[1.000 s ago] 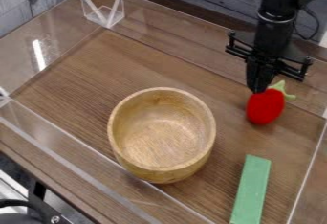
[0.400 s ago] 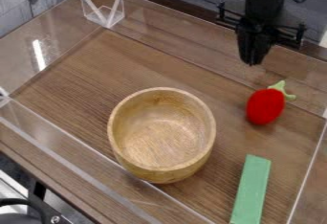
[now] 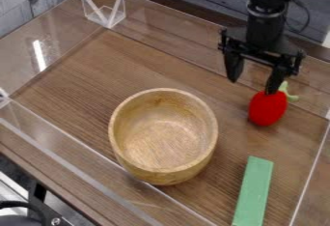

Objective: Move the red object to the left side of the table

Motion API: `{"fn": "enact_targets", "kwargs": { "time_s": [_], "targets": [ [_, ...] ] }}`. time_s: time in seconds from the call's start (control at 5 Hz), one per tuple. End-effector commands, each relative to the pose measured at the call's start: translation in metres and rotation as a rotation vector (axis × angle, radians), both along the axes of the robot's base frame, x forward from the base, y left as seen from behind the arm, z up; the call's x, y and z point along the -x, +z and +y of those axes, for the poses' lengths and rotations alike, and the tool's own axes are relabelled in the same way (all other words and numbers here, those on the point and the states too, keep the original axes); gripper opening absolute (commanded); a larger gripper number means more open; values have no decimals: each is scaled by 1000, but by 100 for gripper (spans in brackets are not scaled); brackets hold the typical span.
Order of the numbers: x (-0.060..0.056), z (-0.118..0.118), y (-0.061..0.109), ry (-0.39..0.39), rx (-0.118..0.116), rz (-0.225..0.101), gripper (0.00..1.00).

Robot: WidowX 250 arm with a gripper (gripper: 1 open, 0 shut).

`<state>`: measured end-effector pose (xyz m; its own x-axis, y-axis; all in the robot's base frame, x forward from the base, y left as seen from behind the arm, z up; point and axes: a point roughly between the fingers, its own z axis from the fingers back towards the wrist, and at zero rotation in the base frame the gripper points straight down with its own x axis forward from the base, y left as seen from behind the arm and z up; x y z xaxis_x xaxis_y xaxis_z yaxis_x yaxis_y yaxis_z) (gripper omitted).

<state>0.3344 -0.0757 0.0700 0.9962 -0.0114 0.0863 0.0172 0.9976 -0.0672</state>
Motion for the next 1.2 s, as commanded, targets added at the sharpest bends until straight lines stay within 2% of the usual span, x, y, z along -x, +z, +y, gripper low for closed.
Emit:
{"fn": "enact_targets", "kwargs": {
  "time_s": [0.0, 0.4, 0.6, 0.8, 1.0],
  "targets": [
    [-7, -9, 1, -27, 16, -34, 100],
    [-9, -20, -20, -41, 24, -3, 100],
    [-9, -20, -26, -45, 22, 7, 0],
    [-12, -13, -24, -42, 14, 7, 0],
    [-14, -6, -25, -34, 7, 19, 100]
  ]
}}
